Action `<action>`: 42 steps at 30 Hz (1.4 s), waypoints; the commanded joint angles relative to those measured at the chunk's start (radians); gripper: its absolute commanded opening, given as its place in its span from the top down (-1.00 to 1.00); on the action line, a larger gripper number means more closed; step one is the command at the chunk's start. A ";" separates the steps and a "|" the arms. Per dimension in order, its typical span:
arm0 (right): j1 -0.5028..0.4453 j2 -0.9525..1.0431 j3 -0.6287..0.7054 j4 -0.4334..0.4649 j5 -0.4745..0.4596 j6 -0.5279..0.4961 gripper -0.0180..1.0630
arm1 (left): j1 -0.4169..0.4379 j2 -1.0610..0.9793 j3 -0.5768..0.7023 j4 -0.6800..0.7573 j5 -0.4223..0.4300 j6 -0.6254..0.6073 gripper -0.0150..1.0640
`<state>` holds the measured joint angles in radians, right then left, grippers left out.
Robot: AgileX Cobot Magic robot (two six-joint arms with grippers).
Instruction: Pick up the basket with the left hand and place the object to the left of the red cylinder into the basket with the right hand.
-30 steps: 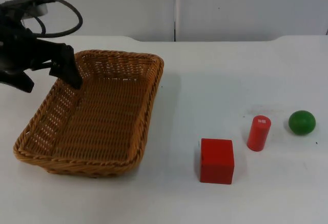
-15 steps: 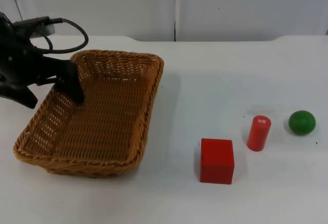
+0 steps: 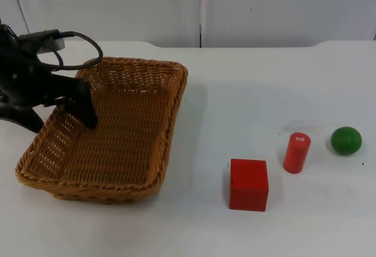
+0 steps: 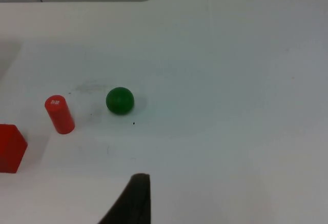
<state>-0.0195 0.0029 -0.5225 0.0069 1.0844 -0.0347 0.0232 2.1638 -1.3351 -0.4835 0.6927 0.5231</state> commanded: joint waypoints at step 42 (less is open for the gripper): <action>-0.007 -0.003 0.007 0.003 -0.006 -0.003 -0.99 | -0.006 -0.015 -0.007 -0.112 0.025 -0.042 0.98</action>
<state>-0.0195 0.0029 -0.5225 0.0069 1.0844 -0.0347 0.0232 2.1638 -1.3368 -0.5580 0.7145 0.4897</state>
